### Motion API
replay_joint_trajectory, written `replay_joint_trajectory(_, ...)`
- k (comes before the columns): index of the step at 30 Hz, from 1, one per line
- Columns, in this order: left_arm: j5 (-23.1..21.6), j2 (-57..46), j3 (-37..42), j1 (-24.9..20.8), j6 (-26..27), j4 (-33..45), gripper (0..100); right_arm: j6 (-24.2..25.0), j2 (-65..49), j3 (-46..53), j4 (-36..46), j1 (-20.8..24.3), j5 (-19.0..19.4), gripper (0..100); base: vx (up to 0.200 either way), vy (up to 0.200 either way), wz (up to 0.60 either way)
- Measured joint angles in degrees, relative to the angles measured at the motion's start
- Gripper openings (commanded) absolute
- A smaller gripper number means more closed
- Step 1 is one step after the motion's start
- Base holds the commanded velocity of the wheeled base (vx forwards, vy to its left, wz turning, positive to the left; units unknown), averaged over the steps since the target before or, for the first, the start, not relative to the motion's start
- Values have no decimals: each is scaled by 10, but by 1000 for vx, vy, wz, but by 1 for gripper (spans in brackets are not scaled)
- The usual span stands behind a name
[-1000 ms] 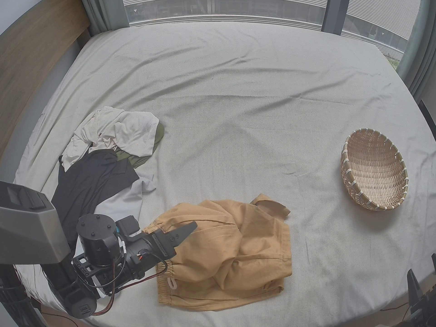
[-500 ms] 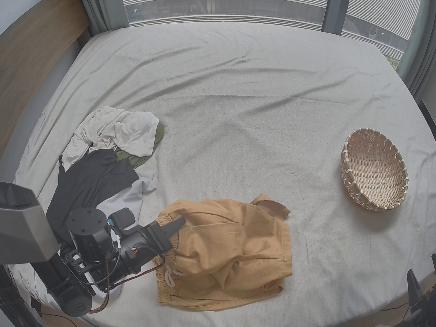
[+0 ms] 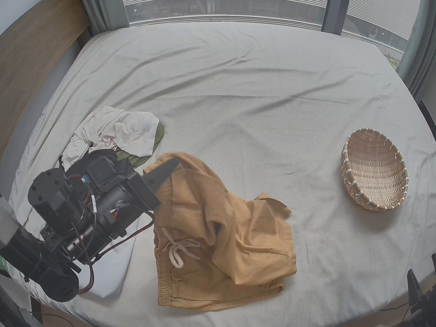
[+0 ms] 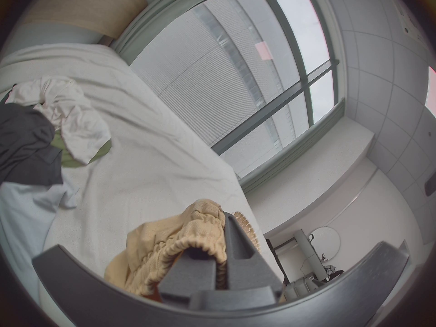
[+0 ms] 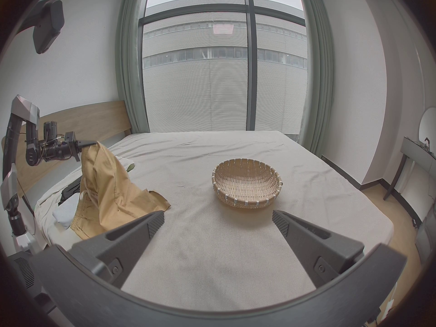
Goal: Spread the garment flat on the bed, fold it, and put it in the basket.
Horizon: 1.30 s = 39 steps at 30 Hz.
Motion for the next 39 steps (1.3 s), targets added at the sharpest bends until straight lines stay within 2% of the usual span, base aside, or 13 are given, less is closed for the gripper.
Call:
replay_joint_trajectory(21,0,-13,-6,11,2,-1,0,-6,0,-3,-23,-1,-4,100,0,0,0)
replay_joint_trajectory(25,0,-13,-5,11,2,-1,0,-6,7,-40,-24,-3,6,100,0,0,0)
replay_joint_trajectory(28,0,-12,-5,10,2,-1,0,1,30,-67,-20,-4,30,100,0,0,0)
replay_joint_trajectory(33,0,-12,-4,10,2,-1,0,43,94,-109,-22,8,58,100,0,0,0)
replay_joint_trajectory(39,0,-12,-3,12,2,-1,0,150,209,-186,-26,40,94,100,0,0,0)
